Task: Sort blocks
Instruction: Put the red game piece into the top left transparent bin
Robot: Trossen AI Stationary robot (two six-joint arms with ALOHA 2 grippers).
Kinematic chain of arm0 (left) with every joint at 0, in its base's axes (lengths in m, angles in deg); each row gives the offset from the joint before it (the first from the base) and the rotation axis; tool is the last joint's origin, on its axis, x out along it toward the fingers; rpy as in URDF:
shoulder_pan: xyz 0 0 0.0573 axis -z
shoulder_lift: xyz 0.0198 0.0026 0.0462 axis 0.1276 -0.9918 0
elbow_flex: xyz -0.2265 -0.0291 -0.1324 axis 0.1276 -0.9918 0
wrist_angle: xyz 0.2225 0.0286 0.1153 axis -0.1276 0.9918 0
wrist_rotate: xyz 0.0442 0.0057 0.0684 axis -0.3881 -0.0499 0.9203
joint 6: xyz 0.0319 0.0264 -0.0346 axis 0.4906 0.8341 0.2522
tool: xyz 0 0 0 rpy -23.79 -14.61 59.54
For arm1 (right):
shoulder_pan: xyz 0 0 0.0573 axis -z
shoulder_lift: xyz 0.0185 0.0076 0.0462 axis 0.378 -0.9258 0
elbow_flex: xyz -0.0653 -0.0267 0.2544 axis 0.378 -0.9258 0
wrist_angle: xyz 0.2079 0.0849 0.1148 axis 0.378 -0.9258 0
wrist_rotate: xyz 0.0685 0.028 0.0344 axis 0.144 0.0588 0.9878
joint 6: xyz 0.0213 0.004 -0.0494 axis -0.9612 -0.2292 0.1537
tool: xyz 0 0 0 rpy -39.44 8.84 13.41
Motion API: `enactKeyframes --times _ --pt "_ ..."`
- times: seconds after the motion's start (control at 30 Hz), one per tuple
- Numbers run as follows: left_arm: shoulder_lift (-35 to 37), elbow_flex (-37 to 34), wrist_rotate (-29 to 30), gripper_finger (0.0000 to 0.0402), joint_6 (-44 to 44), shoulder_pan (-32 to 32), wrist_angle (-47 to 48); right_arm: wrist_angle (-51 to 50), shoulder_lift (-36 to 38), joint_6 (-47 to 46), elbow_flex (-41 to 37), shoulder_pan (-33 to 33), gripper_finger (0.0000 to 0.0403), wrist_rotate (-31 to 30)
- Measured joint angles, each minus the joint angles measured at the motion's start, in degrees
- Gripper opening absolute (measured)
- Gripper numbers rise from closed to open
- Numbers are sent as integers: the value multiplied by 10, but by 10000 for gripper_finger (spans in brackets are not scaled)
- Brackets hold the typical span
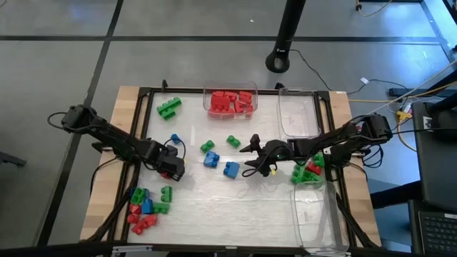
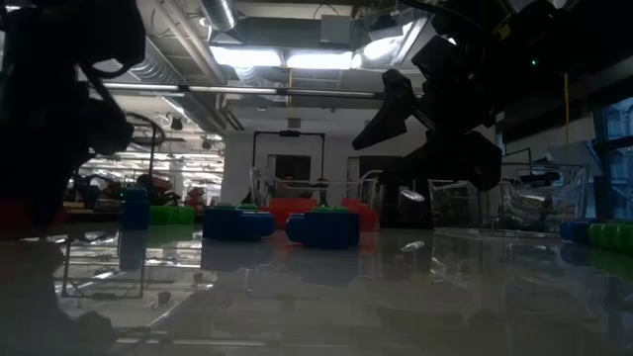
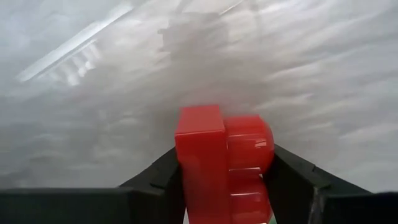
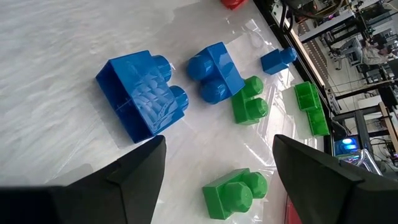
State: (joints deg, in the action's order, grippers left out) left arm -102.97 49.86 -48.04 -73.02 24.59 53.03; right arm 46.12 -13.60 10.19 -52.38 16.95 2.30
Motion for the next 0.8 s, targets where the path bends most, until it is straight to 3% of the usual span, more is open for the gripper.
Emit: enactKeyframes --times 0.27,0.43,0.63,0.8 --pt "0 52 11 160 38 -1 6 0 0 0 0 0 293 0" --pt "0 99 61 156 81 -13 6 0 0 0 0 0 293 0" --pt "1 166 137 159 192 -60 -4 0 0 0 0 0 293 0" --pt "1 196 167 157 319 -121 -93 0 0 0 0 0 293 0"
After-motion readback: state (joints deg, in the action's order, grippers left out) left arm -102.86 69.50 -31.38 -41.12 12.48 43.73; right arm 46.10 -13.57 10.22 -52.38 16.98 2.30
